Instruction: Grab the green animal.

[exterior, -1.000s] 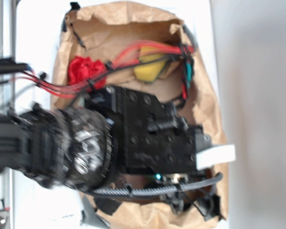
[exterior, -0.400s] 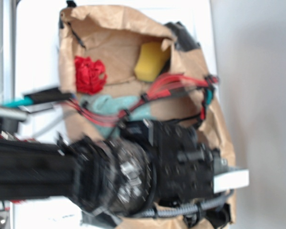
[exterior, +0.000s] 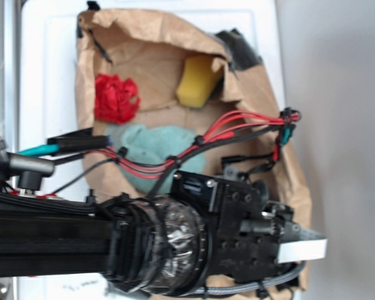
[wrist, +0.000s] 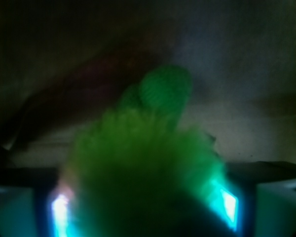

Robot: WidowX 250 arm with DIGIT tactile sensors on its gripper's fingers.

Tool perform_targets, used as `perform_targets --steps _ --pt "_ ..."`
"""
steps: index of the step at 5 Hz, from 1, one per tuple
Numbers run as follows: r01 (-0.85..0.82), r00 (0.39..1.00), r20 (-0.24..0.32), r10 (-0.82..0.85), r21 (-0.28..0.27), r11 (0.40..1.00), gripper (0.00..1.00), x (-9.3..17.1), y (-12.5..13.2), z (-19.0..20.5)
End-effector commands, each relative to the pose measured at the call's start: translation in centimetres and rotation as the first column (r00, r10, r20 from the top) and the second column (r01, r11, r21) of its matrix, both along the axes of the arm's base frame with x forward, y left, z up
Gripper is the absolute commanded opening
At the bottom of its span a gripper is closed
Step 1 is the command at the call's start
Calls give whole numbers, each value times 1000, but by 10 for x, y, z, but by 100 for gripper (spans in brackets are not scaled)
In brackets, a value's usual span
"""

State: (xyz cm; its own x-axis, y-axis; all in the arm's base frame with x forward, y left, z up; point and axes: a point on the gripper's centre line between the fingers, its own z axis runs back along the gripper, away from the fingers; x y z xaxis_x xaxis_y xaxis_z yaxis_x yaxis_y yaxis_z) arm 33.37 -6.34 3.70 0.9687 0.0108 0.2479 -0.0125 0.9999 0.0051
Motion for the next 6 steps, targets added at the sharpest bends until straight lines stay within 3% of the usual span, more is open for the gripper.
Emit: perform_targets --steps 1,2,3,5,6 --pt "-34 999 -35 32 -53 998 0 -7 34 81" --pt "-106 994 -27 104 -83 991 0 -9 59 118" --pt "-110 994 -10 110 -65 992 0 -22 74 139" --pt "-18 996 92 21 -26 999 0 -69 85 166" --pt "20 989 144 -10 -64 998 0 -78 87 178"
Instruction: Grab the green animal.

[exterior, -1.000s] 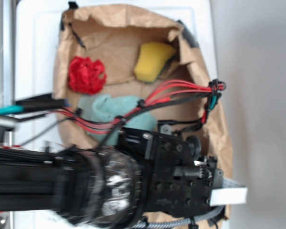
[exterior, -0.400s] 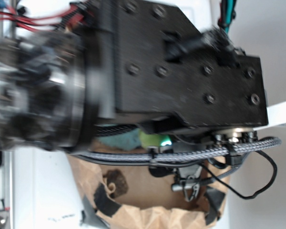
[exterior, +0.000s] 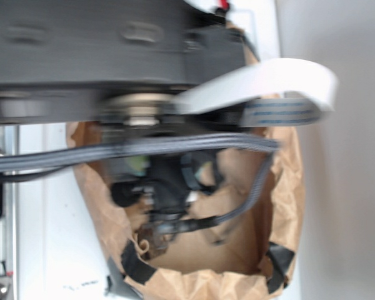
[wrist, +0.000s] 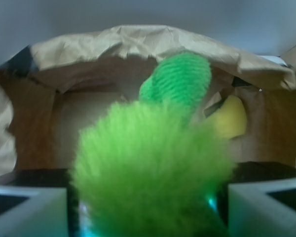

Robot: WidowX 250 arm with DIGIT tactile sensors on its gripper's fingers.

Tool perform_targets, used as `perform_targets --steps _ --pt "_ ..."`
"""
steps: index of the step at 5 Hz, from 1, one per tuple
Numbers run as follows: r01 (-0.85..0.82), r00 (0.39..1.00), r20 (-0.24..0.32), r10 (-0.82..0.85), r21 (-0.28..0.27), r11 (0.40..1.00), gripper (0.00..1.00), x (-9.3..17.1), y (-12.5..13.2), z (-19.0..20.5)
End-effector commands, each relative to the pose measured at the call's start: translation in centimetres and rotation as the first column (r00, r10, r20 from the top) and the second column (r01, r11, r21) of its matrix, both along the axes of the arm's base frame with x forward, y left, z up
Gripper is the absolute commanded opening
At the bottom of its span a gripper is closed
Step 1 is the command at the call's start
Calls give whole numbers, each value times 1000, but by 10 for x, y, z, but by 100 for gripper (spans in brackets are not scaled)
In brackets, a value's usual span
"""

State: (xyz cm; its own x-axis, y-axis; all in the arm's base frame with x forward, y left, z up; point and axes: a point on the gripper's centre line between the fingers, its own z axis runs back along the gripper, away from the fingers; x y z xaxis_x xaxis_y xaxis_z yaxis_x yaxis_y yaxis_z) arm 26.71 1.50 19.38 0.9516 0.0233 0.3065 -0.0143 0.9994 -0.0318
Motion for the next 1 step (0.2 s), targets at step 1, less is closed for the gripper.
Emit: perform_targets --steps 1 --pt "12 996 85 -14 24 1000 0 -9 6 17"
